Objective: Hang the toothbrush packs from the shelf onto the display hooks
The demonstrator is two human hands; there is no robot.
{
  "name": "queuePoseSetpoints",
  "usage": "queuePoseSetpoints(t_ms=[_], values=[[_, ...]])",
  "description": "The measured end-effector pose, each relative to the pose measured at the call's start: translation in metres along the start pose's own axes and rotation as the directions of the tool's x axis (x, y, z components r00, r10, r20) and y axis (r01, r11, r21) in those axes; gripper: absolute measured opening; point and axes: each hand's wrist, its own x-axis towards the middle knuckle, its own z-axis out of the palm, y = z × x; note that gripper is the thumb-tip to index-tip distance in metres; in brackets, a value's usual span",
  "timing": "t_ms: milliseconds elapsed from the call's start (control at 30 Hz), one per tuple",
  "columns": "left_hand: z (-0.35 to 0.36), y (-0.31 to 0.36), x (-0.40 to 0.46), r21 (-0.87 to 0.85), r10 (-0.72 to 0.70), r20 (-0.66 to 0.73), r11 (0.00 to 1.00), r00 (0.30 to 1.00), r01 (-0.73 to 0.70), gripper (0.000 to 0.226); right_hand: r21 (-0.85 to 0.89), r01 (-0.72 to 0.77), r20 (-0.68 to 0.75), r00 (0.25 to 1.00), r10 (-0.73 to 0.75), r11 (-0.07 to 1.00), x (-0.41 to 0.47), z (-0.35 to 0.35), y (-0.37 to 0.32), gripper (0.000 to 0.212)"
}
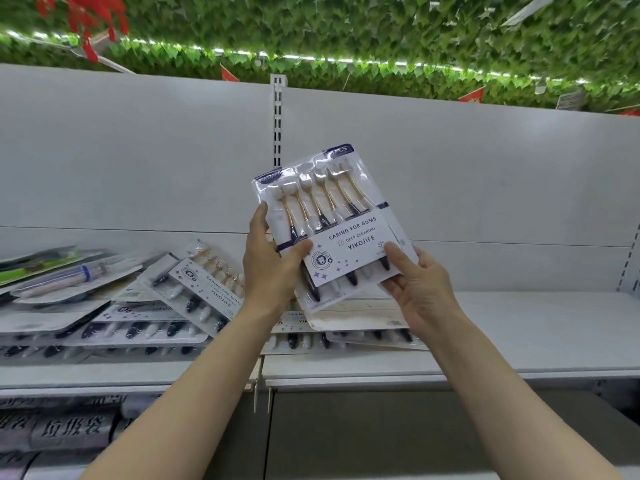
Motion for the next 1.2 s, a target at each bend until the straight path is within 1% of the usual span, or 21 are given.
queuePoseSetpoints(t_ms=[67,100,167,200,267,333,400,467,500,533,567,633,733,767,833,900,933,1100,1133,1200], values=[[-0.001,0.002,0.002,0.009,0.009,0.027,1.0,1.0,-0.01,0.083,-0.136,0.052,0.012,0.999,-0.051,0.989,0.008,-0.008,-0.009,0.057],[0.0,0.003,0.003,0.019,0.018,0.042,1.0,0.999,-0.019,0.084,-0.229,0.066,0.045,0.997,-0.057,0.971,0.01,-0.011,-0.014,0.061],[0.002,0.005,0.005,0.038,0.053,0.067,0.998,0.996,-0.056,0.085,-0.374,0.082,0.134,0.99,-0.034,0.924,0.015,-0.015,-0.02,0.056],[0.005,0.006,0.006,0.059,0.068,0.083,0.996,0.994,-0.073,0.085,-0.401,0.096,0.146,0.988,-0.04,0.911,0.018,-0.017,-0.021,0.052],[0.008,0.001,0.006,0.118,0.061,0.111,0.99,0.992,-0.075,0.087,-0.398,0.156,0.085,0.987,-0.133,0.904,0.024,-0.022,-0.02,0.044],[0.006,-0.014,0.004,0.204,-0.032,0.109,0.979,0.994,0.009,0.093,-0.365,0.199,-0.017,0.975,-0.221,0.909,0.031,-0.029,-0.017,0.035],[0.001,-0.032,0.0,0.327,-0.142,0.076,0.939,0.987,0.11,0.1,-0.317,0.203,-0.091,0.966,-0.243,0.927,0.035,-0.039,-0.013,0.029],[0.001,-0.04,-0.002,0.421,-0.166,0.072,0.899,0.983,0.121,0.099,-0.261,0.182,-0.145,0.964,-0.225,0.948,0.036,-0.048,-0.009,0.028],[0.004,-0.039,0.0,0.485,-0.142,0.085,0.871,0.986,0.083,0.096,-0.239,0.171,-0.164,0.963,-0.213,0.956,0.035,-0.051,-0.007,0.027],[0.007,-0.036,0.002,0.572,-0.109,0.117,0.82,0.987,0.023,0.093,-0.221,0.163,-0.178,0.963,-0.204,0.962,0.034,-0.053,-0.006,0.024],[0.01,-0.031,0.004,0.665,-0.09,0.155,0.746,0.984,-0.037,0.09,-0.209,0.158,-0.186,0.963,-0.198,0.965,0.033,-0.054,-0.005,0.02],[0.014,-0.024,0.006,0.799,-0.125,0.193,0.595,0.973,-0.082,0.086,-0.194,0.156,-0.187,0.963,-0.193,0.968,0.032,-0.057,-0.005,0.017],[0.015,-0.02,0.0,0.898,-0.156,0.197,0.425,0.968,-0.114,0.077,-0.185,0.153,-0.183,0.965,-0.187,0.971,0.028,-0.062,-0.005,0.015],[0.017,-0.02,-0.002,0.913,-0.155,0.202,0.388,0.967,-0.128,0.075,-0.185,0.151,-0.179,0.966,-0.185,0.971,0.027,-0.065,-0.004,0.016],[0.021,-0.018,-0.003,0.928,-0.162,0.206,0.346,0.965,-0.14,0.074,-0.19,0.142,-0.182,0.967,-0.177,0.971,0.026,-0.07,-0.002,0.02],[0.025,-0.019,-0.002,0.928,-0.173,0.197,0.35,0.965,-0.126,0.074,-0.196,0.135,-0.184,0.968,-0.172,0.971,0.026,-0.074,0.001,0.028],[0.026,-0.019,-0.002,0.92,-0.176,0.197,0.373,0.964,-0.12,0.075,-0.197,0.134,-0.184,0.968,-0.171,0.971,0.027,-0.075,0.002,0.031],[0.03,-0.023,-0.005,0.791,-0.209,0.196,0.611,0.958,-0.029,0.093,-0.192,0.137,-0.182,0.968,-0.173,0.972,0.029,-0.082,0.002,0.033],[0.03,-0.025,-0.006,0.763,-0.209,0.199,0.646,0.958,-0.017,0.096,-0.191,0.139,-0.185,0.967,-0.175,0.972,0.029,-0.084,0.001,0.034],[0.032,-0.031,-0.007,0.754,-0.228,0.19,0.657,0.955,0.006,0.093,-0.189,0.142,-0.192,0.965,-0.179,0.972,0.029,-0.088,0.001,0.033]])
